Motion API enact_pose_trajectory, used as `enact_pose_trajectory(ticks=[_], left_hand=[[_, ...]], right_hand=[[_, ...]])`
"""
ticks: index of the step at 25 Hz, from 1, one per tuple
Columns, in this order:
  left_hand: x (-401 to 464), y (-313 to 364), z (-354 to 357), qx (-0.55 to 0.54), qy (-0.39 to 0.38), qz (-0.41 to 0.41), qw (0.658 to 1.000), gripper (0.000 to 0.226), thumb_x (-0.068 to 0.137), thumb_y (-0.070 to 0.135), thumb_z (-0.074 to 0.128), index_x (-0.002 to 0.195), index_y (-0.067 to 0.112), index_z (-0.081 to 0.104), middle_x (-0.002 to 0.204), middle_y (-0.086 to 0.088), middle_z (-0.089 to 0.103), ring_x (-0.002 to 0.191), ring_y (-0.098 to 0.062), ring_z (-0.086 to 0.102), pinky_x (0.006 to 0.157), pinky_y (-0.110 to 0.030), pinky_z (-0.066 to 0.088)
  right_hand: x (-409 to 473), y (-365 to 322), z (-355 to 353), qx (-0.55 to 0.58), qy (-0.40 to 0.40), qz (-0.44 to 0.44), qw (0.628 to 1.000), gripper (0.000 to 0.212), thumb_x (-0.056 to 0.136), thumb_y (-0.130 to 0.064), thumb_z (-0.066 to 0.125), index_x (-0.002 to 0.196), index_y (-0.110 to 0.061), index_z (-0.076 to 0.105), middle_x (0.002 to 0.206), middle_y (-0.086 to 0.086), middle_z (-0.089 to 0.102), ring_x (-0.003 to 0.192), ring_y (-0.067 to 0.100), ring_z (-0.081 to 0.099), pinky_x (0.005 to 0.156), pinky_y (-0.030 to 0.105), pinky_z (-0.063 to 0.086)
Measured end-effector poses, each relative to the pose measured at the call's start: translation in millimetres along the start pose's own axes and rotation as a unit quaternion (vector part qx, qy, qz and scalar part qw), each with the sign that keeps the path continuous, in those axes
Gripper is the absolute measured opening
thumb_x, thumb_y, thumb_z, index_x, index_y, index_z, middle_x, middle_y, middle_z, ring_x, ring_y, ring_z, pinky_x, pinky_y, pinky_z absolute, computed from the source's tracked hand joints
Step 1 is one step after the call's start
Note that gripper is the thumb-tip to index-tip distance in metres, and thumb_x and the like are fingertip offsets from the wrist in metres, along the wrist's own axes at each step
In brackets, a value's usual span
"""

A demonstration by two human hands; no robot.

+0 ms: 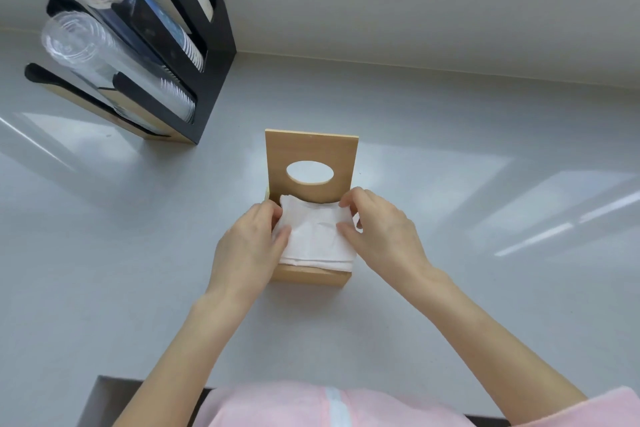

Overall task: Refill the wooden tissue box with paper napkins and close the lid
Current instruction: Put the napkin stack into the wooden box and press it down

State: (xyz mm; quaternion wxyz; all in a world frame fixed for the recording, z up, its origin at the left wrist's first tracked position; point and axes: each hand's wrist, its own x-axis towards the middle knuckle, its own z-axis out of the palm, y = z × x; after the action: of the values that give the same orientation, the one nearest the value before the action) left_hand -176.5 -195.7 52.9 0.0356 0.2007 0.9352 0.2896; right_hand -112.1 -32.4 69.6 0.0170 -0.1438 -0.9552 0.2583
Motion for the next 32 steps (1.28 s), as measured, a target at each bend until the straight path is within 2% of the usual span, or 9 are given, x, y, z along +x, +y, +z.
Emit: enact_pose_trajectory(ticks=[5,9,13,16,23,26,28,30,32], left_hand=[[2,5,1,0.144,-0.009,0.061,0.988,0.009,0.085,0.020,0.053,0.084,0.011,0.054,0.079,-0.005,0.062,0.079,-0.026,0.051,0.056,-0.031,0.028],[9,9,6,0.274,-0.078,0.054,0.957,0.014,0.091,0.025,0.045,0.093,0.013,0.054,0.089,-0.003,0.066,0.086,-0.026,0.059,0.057,-0.030,0.032],[17,27,17,0.373,-0.167,0.099,0.907,0.020,0.085,0.004,0.048,0.102,0.012,0.054,0.103,-0.003,0.068,0.097,-0.025,0.063,0.061,-0.027,0.031],[19,26,20,0.378,-0.185,0.089,0.903,0.022,0.084,0.003,0.049,0.104,0.012,0.053,0.106,-0.004,0.066,0.100,-0.025,0.061,0.064,-0.026,0.031],[18,23,18,0.387,-0.187,0.086,0.899,0.026,0.084,0.004,0.051,0.107,0.014,0.053,0.106,-0.003,0.066,0.100,-0.024,0.061,0.063,-0.026,0.032],[17,23,15,0.372,-0.195,0.081,0.904,0.023,0.083,0.003,0.050,0.105,0.011,0.054,0.104,-0.005,0.065,0.097,-0.026,0.061,0.061,-0.028,0.033],[17,21,11,0.341,-0.177,0.081,0.920,0.019,0.085,0.004,0.050,0.103,0.009,0.052,0.101,-0.007,0.064,0.096,-0.027,0.059,0.058,-0.029,0.032],[16,17,4,0.303,-0.148,0.096,0.937,0.022,0.087,0.010,0.049,0.109,0.011,0.050,0.104,-0.005,0.061,0.102,-0.024,0.053,0.057,-0.029,0.032],[14,9,-3,0.258,-0.115,0.095,0.954,0.027,0.089,0.015,0.045,0.115,0.014,0.049,0.109,-0.004,0.056,0.108,-0.022,0.047,0.060,-0.030,0.034]], right_hand=[[17,-10,9,-0.164,-0.055,-0.049,0.984,0.024,0.086,-0.009,0.045,0.109,-0.010,0.048,0.107,0.006,0.061,0.098,0.027,0.052,0.060,0.031,0.031],[22,-23,17,-0.301,-0.009,-0.089,0.949,0.022,0.067,-0.006,0.067,0.088,-0.009,0.060,0.083,0.005,0.070,0.086,0.024,0.061,0.059,0.029,0.025],[30,-34,26,-0.272,-0.110,-0.096,0.951,0.021,0.077,-0.002,0.057,0.094,-0.012,0.051,0.103,0.009,0.068,0.101,0.030,0.057,0.080,0.036,0.033],[28,-31,29,-0.292,-0.110,-0.114,0.943,0.018,0.079,-0.002,0.055,0.091,-0.014,0.050,0.101,0.008,0.070,0.101,0.028,0.057,0.099,0.037,0.029],[26,-23,33,-0.284,-0.102,-0.123,0.945,0.034,0.075,0.003,0.053,0.059,-0.015,0.029,0.091,0.009,0.071,0.096,0.029,0.058,0.096,0.036,0.028],[25,-20,35,-0.275,-0.113,-0.114,0.948,0.044,0.074,0.004,0.054,0.054,-0.015,0.019,0.093,0.009,0.070,0.099,0.028,0.055,0.092,0.035,0.028],[25,-19,34,-0.261,-0.116,-0.104,0.953,0.031,0.075,0.004,0.053,0.060,-0.013,0.032,0.099,0.010,0.068,0.104,0.028,0.051,0.091,0.035,0.029],[23,-16,34,-0.242,-0.102,-0.099,0.960,0.014,0.078,0.002,0.051,0.085,-0.010,0.052,0.105,0.011,0.064,0.106,0.029,0.049,0.088,0.034,0.030],[22,-12,36,-0.232,-0.094,-0.106,0.963,0.019,0.084,-0.002,0.048,0.101,-0.006,0.054,0.108,0.011,0.060,0.107,0.029,0.047,0.082,0.033,0.029]])
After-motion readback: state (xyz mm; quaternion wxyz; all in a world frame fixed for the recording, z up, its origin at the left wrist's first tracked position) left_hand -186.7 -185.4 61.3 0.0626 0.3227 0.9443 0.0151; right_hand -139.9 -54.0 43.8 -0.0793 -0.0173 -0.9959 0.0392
